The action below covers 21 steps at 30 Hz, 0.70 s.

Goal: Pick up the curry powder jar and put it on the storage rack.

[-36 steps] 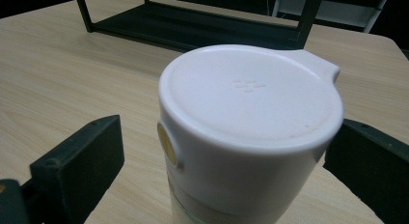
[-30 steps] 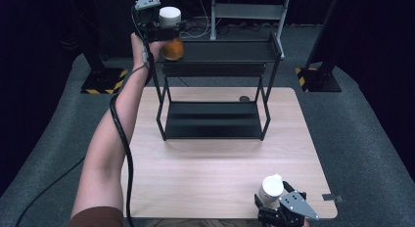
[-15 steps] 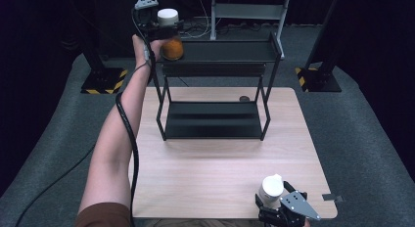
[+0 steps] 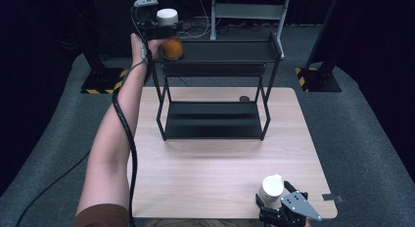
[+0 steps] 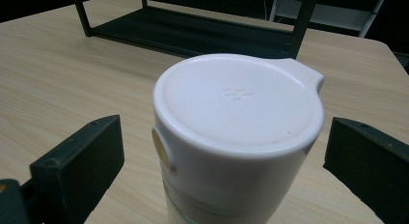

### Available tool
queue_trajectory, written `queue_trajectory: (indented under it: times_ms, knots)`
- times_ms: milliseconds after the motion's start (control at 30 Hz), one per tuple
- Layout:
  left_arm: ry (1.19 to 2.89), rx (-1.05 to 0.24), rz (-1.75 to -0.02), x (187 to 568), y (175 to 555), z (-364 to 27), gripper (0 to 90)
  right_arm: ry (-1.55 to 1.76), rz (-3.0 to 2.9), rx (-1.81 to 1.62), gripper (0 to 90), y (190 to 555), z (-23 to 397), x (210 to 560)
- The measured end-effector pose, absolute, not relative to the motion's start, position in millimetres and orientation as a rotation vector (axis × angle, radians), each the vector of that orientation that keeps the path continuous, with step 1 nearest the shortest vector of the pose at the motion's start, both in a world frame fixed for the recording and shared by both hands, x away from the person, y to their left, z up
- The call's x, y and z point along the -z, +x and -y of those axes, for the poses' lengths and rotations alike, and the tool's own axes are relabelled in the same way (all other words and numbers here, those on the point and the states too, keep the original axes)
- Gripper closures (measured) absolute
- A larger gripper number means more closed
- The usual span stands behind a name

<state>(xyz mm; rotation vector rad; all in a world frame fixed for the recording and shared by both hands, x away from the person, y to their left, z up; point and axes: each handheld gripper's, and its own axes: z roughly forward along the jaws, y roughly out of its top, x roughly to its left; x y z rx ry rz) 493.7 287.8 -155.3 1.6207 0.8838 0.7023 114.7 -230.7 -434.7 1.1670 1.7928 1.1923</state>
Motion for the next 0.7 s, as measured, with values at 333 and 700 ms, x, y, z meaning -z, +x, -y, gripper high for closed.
queue_trajectory:
  times_ms: [333, 700]
  knots:
    - [1.641, -0.707, -0.886, 151.2, 492.8, -287.3, 33.7, 1.161, -1.795, -1.194, 0.0, 115.0, 230.4, 434.5]
    - [1.792, -0.733, -0.912, 123.1, 481.4, -289.1, 6.3, 1.171, -1.799, -1.186, 0.0, 115.0, 231.9, 435.8]
